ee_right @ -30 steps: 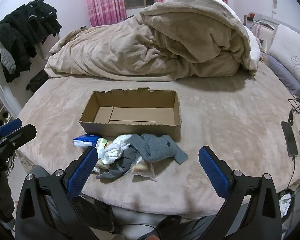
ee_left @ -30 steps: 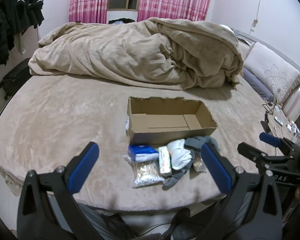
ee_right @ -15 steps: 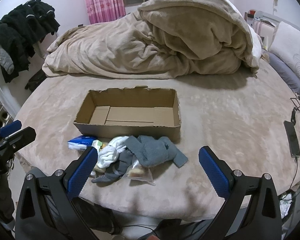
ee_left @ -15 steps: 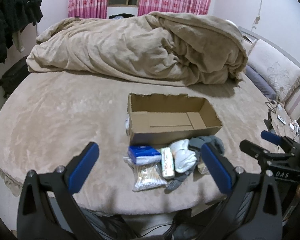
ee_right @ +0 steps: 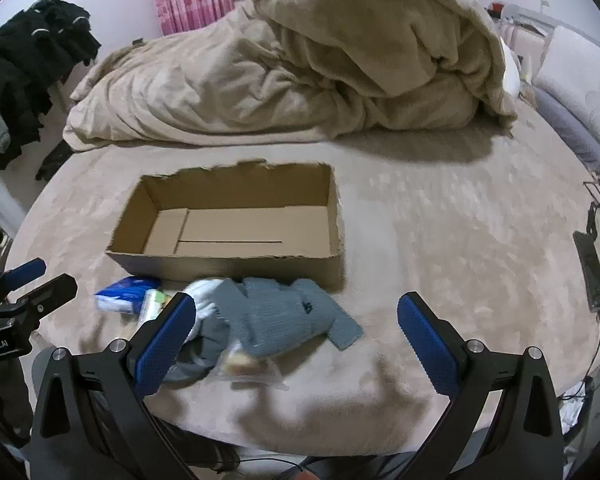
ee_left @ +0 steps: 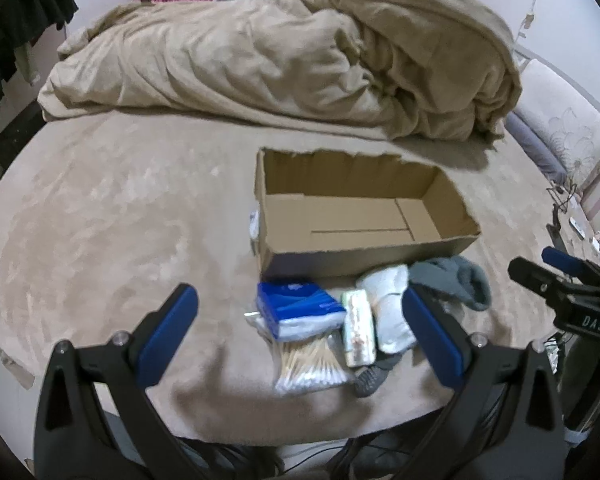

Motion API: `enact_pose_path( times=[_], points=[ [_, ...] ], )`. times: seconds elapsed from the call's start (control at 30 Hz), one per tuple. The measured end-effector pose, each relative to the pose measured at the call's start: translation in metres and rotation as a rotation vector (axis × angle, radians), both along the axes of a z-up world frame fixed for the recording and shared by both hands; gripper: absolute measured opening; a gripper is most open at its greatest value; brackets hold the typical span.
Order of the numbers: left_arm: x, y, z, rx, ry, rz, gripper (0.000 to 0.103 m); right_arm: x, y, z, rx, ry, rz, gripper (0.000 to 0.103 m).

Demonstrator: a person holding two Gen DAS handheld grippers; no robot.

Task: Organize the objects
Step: 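Grasp the blue tissue pack with the left gripper while the right grasps grey gloves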

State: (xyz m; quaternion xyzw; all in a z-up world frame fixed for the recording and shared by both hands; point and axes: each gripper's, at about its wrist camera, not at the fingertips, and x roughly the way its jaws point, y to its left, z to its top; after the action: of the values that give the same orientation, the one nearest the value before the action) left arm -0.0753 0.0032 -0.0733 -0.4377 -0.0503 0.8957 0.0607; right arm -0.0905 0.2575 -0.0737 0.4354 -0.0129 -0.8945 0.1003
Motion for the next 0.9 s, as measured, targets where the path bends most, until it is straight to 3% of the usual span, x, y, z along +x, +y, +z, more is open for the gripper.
enact_pose_path(
  times=[0.17, 0.5, 0.57, 0.6, 0.67, 0.7, 0.73, 0.9],
  points=[
    [-0.015, 0.003, -0.024, -0.003, -0.047, 0.000, 0.102, -0.014, 0.004, -0.021, -0.001, -0.043, -0.005, 0.102],
    [-0.033, 0.004, -0.060, -0.010, -0.130, 0.006, 0.102, -0.028, -0.001, -0.057, -0.017, -0.127, 0.035, 0.089],
    [-0.034, 0.003, -0.064, -0.007, -0.140, 0.008, 0.096, -0.030, -0.003, -0.063, -0.026, -0.139, 0.042, 0.088],
    [-0.034, 0.002, -0.066, -0.002, -0.144, 0.008, 0.088, -0.031, -0.003, -0.065, -0.035, -0.147, 0.044, 0.085],
    [-0.034, 0.002, -0.068, 0.011, -0.145, -0.003, 0.083, -0.032, -0.001, -0.068, -0.077, -0.157, 0.058, 0.076],
    [-0.032, 0.002, -0.067, 0.012, -0.134, -0.010, 0.076, -0.032, -0.001, -0.068, -0.099, -0.157, 0.071, 0.064],
    [-0.031, 0.003, -0.067, 0.012, -0.132, -0.015, 0.069, -0.031, -0.001, -0.067, -0.111, -0.154, 0.084, 0.059],
    [-0.024, 0.003, -0.064, 0.037, -0.112, -0.022, 0.054, -0.023, -0.006, -0.060, -0.092, -0.128, 0.109, 0.049]
  ],
)
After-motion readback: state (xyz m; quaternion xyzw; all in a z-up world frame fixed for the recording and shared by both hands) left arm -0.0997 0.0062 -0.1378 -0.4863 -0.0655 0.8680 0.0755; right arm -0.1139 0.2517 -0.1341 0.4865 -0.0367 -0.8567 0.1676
